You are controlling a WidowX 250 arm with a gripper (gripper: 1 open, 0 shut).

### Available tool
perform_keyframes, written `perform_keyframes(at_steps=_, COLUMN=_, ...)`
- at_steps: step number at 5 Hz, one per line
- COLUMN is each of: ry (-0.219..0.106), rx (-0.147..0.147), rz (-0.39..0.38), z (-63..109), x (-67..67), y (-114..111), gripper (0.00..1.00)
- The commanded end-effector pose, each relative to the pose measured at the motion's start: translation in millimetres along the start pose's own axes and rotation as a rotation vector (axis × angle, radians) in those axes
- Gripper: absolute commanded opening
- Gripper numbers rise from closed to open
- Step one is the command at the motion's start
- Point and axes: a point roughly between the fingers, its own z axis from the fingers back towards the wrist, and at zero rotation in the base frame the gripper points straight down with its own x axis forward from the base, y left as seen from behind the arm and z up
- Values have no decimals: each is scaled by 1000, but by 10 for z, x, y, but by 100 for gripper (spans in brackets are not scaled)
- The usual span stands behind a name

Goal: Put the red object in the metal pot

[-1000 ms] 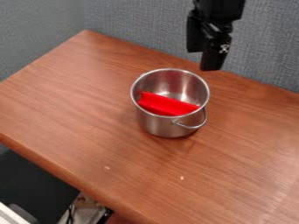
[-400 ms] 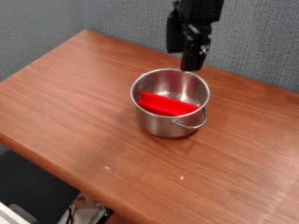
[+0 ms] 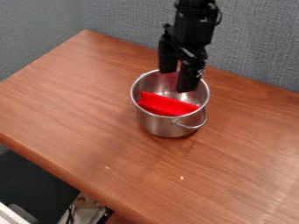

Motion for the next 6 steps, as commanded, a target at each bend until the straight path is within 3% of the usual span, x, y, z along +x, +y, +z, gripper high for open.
perform_keyframes(at_steps=1, ry=-73, rx=58, rz=18, z=186, x=7, y=-62, gripper=100)
perform_keyframes(at_steps=3, ry=-64, rx=38, rz=68, z=156, x=-126, y=134, gripper=100)
perform_keyframes(at_steps=5, ry=-66, rx=-11, rz=57, z=-25, x=-216, y=262, gripper=100)
perform_keyframes(at_steps=6, ry=-73, rx=5, rz=91, z=-114, x=-128, y=221, gripper=100)
